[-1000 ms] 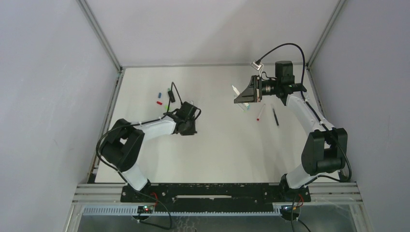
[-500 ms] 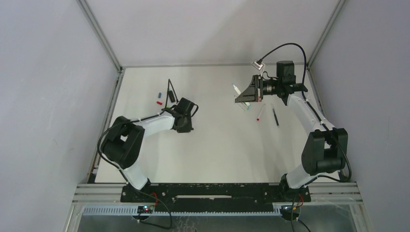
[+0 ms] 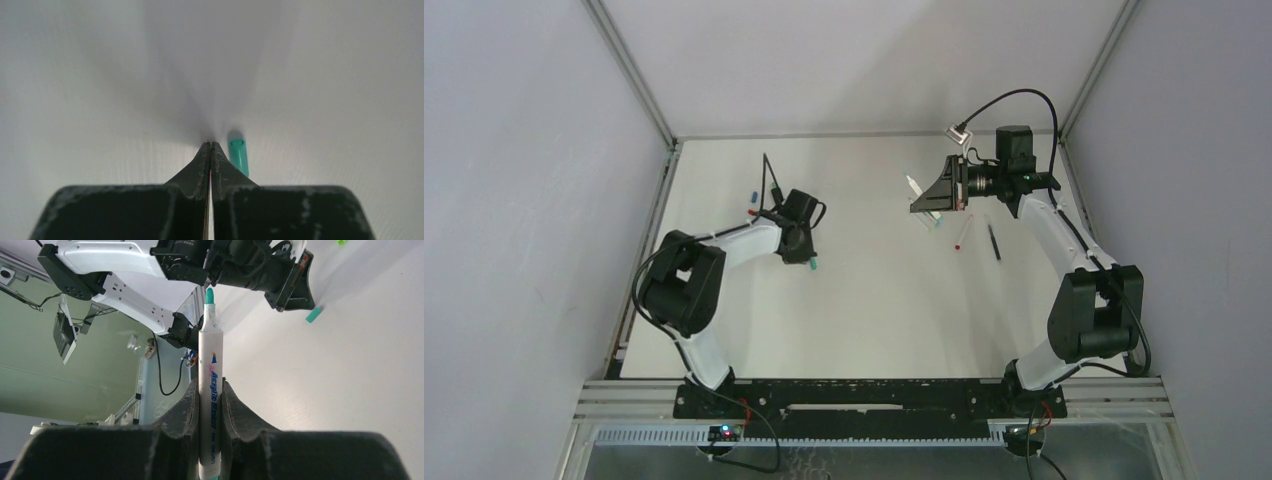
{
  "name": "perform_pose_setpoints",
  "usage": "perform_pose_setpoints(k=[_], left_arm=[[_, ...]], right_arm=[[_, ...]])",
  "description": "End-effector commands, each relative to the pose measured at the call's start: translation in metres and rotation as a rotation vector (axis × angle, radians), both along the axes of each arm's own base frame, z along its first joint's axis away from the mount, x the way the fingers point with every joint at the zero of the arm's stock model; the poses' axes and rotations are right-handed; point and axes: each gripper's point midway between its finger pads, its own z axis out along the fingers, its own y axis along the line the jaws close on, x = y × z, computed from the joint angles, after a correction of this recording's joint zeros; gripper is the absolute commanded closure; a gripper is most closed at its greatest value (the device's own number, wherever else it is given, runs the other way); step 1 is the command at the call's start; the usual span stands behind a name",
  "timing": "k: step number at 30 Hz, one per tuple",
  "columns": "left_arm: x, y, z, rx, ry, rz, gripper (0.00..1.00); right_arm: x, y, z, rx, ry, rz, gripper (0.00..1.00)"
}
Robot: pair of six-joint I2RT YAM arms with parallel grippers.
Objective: Insert the pens into the pen caps
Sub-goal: Move the pen cap to the center of the board.
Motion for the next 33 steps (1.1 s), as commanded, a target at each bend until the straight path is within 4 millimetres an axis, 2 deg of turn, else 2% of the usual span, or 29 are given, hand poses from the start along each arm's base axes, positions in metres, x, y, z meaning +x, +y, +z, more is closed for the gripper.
perform_pose_setpoints(k=[1, 5, 10, 12, 14, 16, 20, 23, 26, 30, 33], left_arm=[[0.01, 0.014, -0.008, 0.062, 0.041, -0.004, 0.97], [0.02, 0.006, 0.0, 0.037, 0.03, -0.02, 0.96], [0.014, 0.018, 0.016, 0.059, -0.017, 0.0, 0.95], [0.012, 0.02, 0.032, 0.044, -0.063, 0.007, 0.94], [0.011, 0.019, 0.056, 0.004, -0.135, 0.014, 0.92], [0.01, 0.018, 0.078, -0.046, -0.208, 0.024, 0.87], [0.009, 0.009, 0.119, -0.178, -0.36, 0.03, 0.69], [0.007, 0.004, 0.134, -0.268, -0.424, 0.061, 0.49], [0.006, 0.002, 0.127, -0.361, -0.407, 0.128, 0.28], [0.003, 0.008, 0.092, -0.379, -0.27, 0.24, 0.29], [0.0, 0.006, 0.081, -0.324, -0.22, 0.282, 0.3]], right_arm=[[-0.007, -0.005, 0.015, 0.014, -0.075, 0.005, 1.0], [-0.007, -0.005, 0.015, 0.014, -0.075, 0.004, 1.0], [-0.006, -0.008, 0.014, 0.01, -0.076, -0.005, 1.0], [-0.006, -0.009, 0.013, 0.009, -0.074, -0.006, 1.0], [-0.006, -0.008, 0.012, 0.009, -0.073, -0.004, 1.0], [-0.005, -0.008, 0.01, 0.009, -0.068, -0.003, 1.0], [-0.005, -0.008, 0.009, 0.008, -0.066, -0.002, 1.0], [-0.006, -0.007, 0.01, 0.006, -0.07, 0.001, 1.0], [-0.007, -0.007, 0.009, 0.008, -0.071, 0.002, 1.0], [-0.009, -0.006, 0.009, 0.008, -0.073, 0.005, 1.0], [-0.01, -0.006, 0.009, 0.009, -0.073, 0.006, 1.0]])
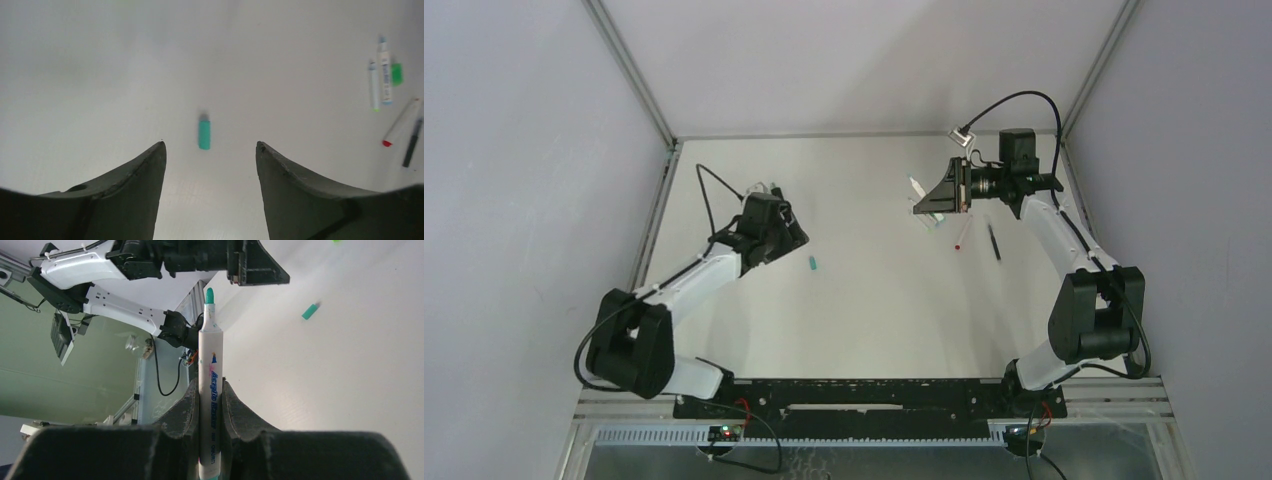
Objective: Insert the pens into the pen caps
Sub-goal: Move the pen cap to the center of the board, then insert the pen cap onto the pen.
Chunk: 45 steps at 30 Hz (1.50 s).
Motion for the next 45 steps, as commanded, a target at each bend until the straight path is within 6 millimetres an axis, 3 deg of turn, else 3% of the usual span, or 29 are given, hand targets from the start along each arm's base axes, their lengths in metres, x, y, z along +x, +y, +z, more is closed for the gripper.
perform_pose_setpoints(k=[1, 9, 12, 24, 45], left_arm=[[-0.006, -0.01, -0.016, -0.004, 0.099, 0.07, 0.3], [-0.004, -0.032, -0.044, 0.197, 0.253, 0.052, 0.33], [-0.003, -0.03, -0.055, 0.244, 0.282, 0.052, 0.49], [0.008, -0.035, -0.074, 0.294, 0.342, 0.002, 0.66], [-0.018, -0.024, -0.108, 0.355, 0.534, -0.101, 0.79]], right_arm=[[-0.009, 0.0, 0.014, 0.012, -0.074, 0.019, 1.0], [-0.01, 0.002, 0.014, 0.014, -0.072, 0.024, 1.0], [-0.01, 0.002, 0.015, 0.013, -0.074, 0.022, 1.0], [-0.009, 0.002, 0.014, 0.015, -0.066, 0.025, 1.0], [-0.008, 0.0, 0.014, 0.017, -0.072, 0.021, 1.0]])
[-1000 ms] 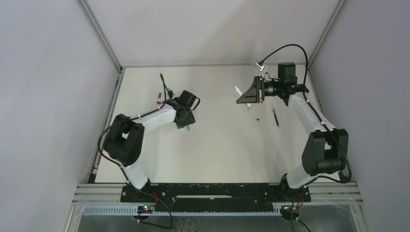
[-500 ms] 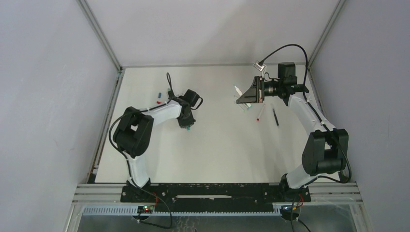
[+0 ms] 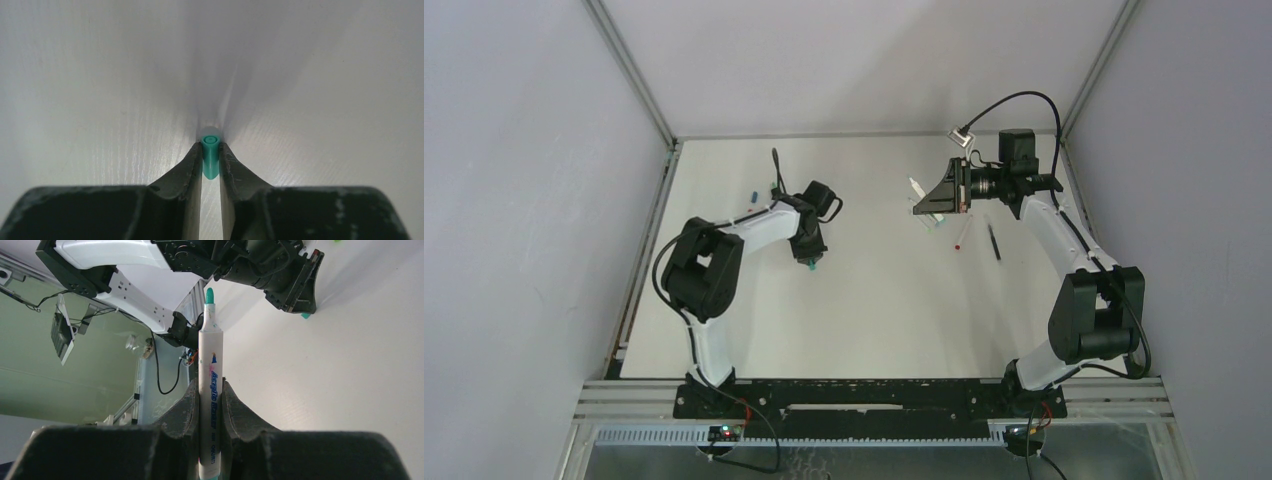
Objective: Insert the pens into the pen caps
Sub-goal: Insert the pen cap onto the pen.
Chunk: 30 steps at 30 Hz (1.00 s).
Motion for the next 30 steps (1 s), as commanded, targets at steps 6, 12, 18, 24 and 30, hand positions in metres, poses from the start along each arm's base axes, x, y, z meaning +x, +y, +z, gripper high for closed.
perform_pose_setpoints(k=[6, 12, 18, 24, 30], left_arm=[[-0.014, -0.004, -0.016, -0.025, 0.091, -0.066, 0.99], [-0.004, 0.002, 0.028, -0.045, -0.068, -0.057, 1.0], [-0.007, -0.01, 0.074, -0.206, -0.222, -0.042, 1.0], [-0.018, -0.027, 0.102, -0.404, -0.312, -0.009, 1.0], [-0.026, -0.044, 0.119, -0.616, -0.366, 0.079, 1.0]], right_arm=[[-0.008, -0.002, 0.015, 0.015, -0.075, 0.017, 1.0], [-0.011, 0.0, 0.011, 0.006, -0.086, 0.023, 1.0], [-0.02, 0.013, 0.001, -0.021, -0.089, 0.06, 1.0], [-0.036, 0.038, -0.018, -0.069, -0.106, 0.135, 1.0], [-0.054, 0.076, -0.061, -0.163, -0.07, 0.18, 1.0]])
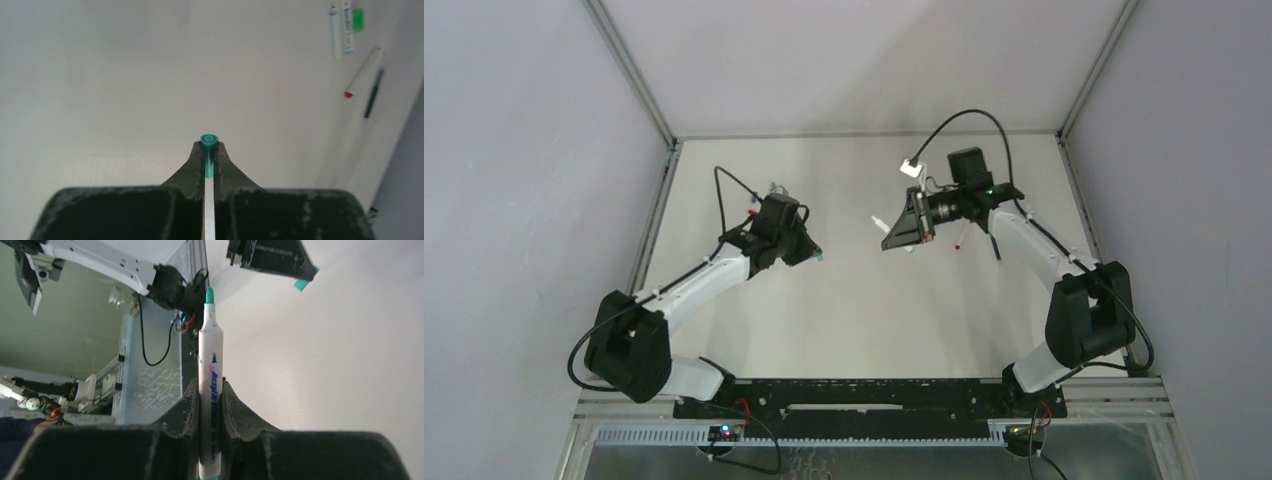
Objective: Insert the pens into the pen caps
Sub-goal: Insert the pen cap onto the pen.
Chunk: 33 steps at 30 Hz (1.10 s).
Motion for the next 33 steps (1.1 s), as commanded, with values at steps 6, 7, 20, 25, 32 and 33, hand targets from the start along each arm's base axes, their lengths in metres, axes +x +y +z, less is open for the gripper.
perform_pose_setpoints(k=[6, 7, 20, 25, 32, 33], left_arm=[[-0.006, -0.019, 0.007, -0.333, 0.001, 0.187, 1.0], [-0.008, -0.019, 0.005, -0.35, 0.01, 0.203, 1.0], [-0.014, -0.024, -0.002, -0.438, 0.04, 0.271, 1.0], [-0.015, -0.024, -0.007, -0.436, 0.05, 0.285, 1.0], [-0.014, -0.026, -0.007, -0.434, 0.053, 0.285, 1.0], [-0.013, -0.026, -0.008, -0.434, 0.054, 0.284, 1.0]], right_arm=[[-0.02, 0.047, -0.085, -0.225, -0.003, -0.006, 1.0], [-0.02, 0.05, -0.09, -0.242, -0.005, -0.007, 1.0], [-0.018, 0.074, -0.145, -0.396, 0.085, -0.048, 1.0], [-0.028, 0.083, -0.152, -0.424, 0.096, -0.007, 1.0], [-0.033, 0.085, -0.153, -0.427, 0.096, 0.007, 1.0], [-0.032, 0.085, -0.153, -0.429, 0.097, 0.001, 1.0]])
